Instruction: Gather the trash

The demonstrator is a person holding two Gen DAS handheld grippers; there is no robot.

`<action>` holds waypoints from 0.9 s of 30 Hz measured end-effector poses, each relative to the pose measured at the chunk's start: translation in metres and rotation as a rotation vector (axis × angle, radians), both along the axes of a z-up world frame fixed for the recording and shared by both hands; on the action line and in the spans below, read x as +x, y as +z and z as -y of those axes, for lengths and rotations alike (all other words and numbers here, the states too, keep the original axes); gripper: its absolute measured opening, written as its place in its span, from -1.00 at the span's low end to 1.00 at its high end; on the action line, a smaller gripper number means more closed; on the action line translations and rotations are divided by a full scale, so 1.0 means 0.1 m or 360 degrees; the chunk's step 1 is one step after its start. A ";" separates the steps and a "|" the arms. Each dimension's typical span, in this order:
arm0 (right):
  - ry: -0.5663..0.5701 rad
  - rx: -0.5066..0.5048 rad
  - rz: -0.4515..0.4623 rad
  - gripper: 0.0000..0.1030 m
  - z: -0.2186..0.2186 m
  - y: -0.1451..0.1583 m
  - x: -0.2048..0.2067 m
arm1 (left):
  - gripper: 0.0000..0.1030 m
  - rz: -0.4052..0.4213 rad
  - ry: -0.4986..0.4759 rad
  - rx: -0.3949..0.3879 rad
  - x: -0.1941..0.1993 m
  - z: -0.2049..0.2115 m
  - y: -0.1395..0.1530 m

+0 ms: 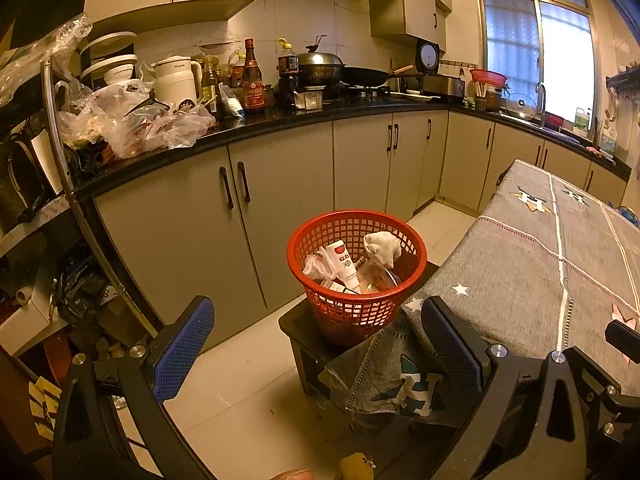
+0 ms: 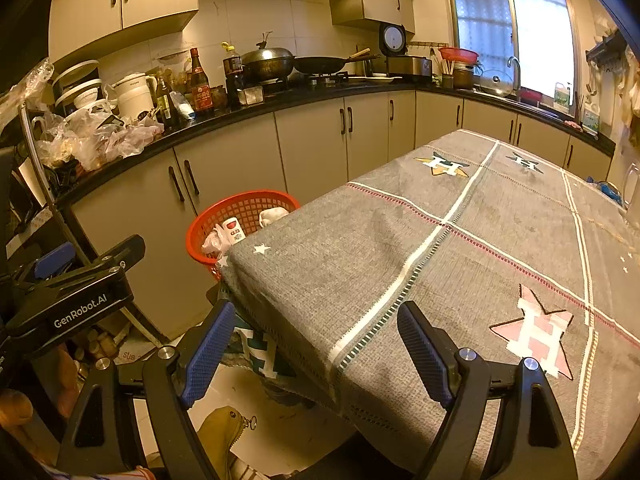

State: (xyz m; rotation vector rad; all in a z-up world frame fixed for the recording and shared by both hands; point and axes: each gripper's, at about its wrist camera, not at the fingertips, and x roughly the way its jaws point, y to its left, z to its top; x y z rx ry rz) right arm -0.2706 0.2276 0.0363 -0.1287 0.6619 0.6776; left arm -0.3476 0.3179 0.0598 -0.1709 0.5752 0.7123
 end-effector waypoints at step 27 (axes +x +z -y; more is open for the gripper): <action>-0.0005 0.0000 -0.0027 0.70 -0.01 -0.06 0.01 | 0.99 -0.0032 -0.0029 -0.0034 0.02 0.01 -0.07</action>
